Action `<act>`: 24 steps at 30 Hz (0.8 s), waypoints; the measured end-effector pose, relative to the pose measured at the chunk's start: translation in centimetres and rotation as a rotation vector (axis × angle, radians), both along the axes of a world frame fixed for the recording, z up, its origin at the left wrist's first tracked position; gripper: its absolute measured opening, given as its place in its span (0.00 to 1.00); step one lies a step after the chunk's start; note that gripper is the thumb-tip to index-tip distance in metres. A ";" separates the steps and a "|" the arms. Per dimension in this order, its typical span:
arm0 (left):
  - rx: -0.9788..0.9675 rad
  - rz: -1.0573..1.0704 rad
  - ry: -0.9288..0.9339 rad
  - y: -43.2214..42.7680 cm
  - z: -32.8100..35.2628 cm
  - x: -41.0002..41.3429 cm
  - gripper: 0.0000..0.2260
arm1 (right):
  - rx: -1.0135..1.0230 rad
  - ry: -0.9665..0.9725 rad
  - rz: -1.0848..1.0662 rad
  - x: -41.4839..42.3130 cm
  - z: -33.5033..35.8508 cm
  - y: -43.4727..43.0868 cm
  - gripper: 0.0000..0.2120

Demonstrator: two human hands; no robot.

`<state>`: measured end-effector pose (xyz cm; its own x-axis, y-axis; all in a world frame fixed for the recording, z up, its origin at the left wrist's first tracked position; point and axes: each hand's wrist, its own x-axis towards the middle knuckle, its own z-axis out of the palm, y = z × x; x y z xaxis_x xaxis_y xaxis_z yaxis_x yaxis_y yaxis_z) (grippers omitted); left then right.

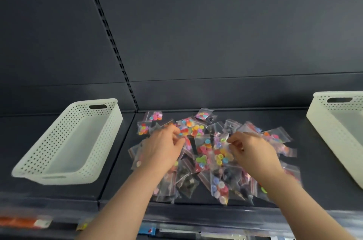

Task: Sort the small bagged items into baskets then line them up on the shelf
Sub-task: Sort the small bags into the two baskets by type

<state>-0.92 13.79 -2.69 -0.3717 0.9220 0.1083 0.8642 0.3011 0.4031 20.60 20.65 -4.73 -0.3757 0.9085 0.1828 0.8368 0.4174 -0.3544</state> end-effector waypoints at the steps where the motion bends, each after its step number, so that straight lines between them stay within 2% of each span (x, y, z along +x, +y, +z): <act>1: -0.031 -0.009 0.022 0.5 -0.2 0.3 0.10 | 0.001 -0.009 0.007 -0.3 0.0 -0.1 0.08; 6: -0.165 -0.026 0.080 1.7 -1.6 0.9 0.12 | -0.022 -0.030 0.000 -1.1 -0.1 -0.1 0.13; 10: -0.075 0.006 0.043 1.5 -1.2 -0.7 0.03 | -0.123 -0.122 0.017 -1.0 0.4 0.4 0.21; 13: 0.039 0.017 -0.037 1.2 -0.8 -2.1 0.03 | -0.159 -0.137 0.022 -1.0 0.5 0.7 0.15; 15: 0.085 0.021 -0.157 1.0 -0.5 -2.6 0.03 | -0.150 -0.062 0.017 -1.1 0.3 0.9 0.09; 18: 0.018 -0.004 -0.277 0.3 -0.2 -2.8 0.02 | -0.156 0.079 0.036 -1.7 0.4 1.0 0.08; 20: 0.030 0.028 -0.279 -0.3 0.3 -3.3 0.04 | -0.201 0.109 0.060 -2.8 0.7 1.1 0.08; 24: 0.273 0.190 -0.155 -2.2 2.8 -7.0 0.09 | -0.212 0.258 0.106 -6.5 1.8 0.9 0.03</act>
<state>-7.89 11.59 0.13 -0.5646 0.7800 0.2700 0.7258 0.3134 0.6124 14.06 21.53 -2.92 -0.4363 0.8948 0.0951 0.6642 0.3916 -0.6368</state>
